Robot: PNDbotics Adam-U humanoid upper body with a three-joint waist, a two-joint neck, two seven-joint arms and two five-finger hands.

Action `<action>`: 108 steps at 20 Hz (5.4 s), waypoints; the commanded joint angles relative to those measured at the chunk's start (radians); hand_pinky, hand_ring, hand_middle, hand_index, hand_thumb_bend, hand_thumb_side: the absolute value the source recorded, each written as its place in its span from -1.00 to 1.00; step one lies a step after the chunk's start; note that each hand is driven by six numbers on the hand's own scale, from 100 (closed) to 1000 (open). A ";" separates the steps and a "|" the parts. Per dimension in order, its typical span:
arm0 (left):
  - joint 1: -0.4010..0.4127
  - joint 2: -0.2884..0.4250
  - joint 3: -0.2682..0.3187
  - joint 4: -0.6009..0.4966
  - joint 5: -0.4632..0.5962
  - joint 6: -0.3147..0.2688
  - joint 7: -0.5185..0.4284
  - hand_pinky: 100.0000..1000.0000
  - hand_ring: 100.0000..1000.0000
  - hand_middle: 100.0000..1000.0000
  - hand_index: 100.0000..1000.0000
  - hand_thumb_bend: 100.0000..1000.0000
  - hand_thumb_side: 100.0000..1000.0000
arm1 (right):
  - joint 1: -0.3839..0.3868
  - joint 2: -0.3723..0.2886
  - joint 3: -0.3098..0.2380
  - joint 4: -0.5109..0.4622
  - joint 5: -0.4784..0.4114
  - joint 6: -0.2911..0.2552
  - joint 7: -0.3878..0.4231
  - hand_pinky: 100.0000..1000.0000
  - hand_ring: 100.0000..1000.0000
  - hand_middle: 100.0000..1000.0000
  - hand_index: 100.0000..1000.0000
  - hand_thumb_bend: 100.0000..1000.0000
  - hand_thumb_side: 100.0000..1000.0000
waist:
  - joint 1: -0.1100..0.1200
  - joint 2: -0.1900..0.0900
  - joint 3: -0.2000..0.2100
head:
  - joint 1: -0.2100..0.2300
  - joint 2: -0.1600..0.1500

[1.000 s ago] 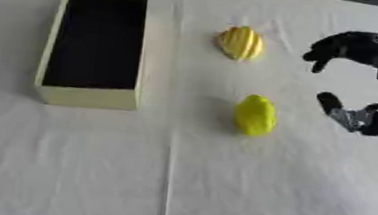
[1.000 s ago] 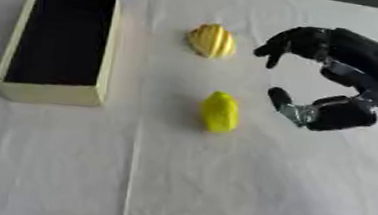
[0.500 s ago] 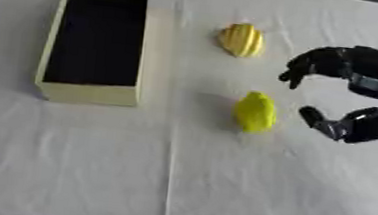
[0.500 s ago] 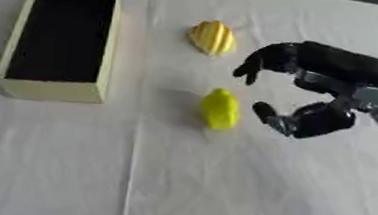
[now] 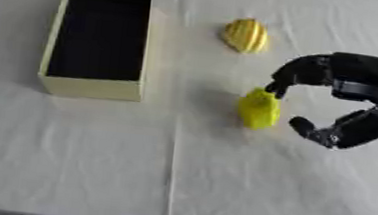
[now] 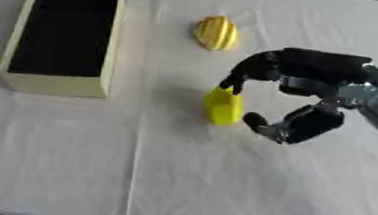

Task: Pick up objects on the table and place them in the box.

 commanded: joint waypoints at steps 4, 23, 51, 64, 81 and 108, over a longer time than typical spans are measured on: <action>-0.017 0.006 0.003 -0.016 0.010 0.003 -0.011 0.53 0.56 0.38 0.70 -1.00 0.14 | -0.029 -0.002 -0.013 0.042 0.038 -0.008 -0.022 0.90 0.81 0.39 0.79 -1.00 -0.80 | -0.005 -0.012 0.015 | -0.009 0.003; -0.029 -0.010 0.005 -0.016 0.004 0.017 -0.024 0.52 0.53 0.34 0.70 -1.00 0.14 | 0.115 0.022 -0.086 0.046 0.215 -0.061 -0.100 0.96 0.88 0.62 0.87 -1.00 -0.08 | -0.031 0.028 0.041 | -0.016 -0.009; -0.041 -0.019 0.002 -0.016 0.017 0.026 -0.047 0.50 0.49 0.31 0.68 -1.00 0.13 | 0.078 0.072 -0.097 0.185 0.258 -0.037 -0.158 0.86 0.75 0.29 0.63 -1.00 -0.44 | -0.050 0.071 0.087 | -0.032 -0.028; -0.035 -0.011 0.005 -0.016 0.021 0.027 -0.049 0.49 0.48 0.29 0.68 -1.00 0.13 | 0.090 0.057 -0.112 0.141 0.117 0.026 -0.240 0.66 0.41 -1.00 -0.06 -1.00 -0.77 | -0.044 0.066 0.077 | -0.021 -0.024; -0.070 0.021 -0.023 -0.016 0.039 -0.013 -0.048 0.50 0.48 0.29 0.68 -1.00 0.13 | -0.067 0.002 -0.235 -0.041 -0.076 0.101 -0.410 0.56 0.22 -1.00 -0.07 -1.00 -0.67 | -0.027 0.032 0.063 | -0.035 -0.037; -0.261 -0.080 -0.154 -0.016 0.262 -0.019 -0.271 0.50 0.49 0.29 0.69 -1.00 0.10 | -0.404 0.195 -0.016 0.437 0.377 0.129 -0.527 0.50 0.21 -1.00 0.02 -1.00 -0.96 | -0.105 0.034 0.363 | -0.313 -0.076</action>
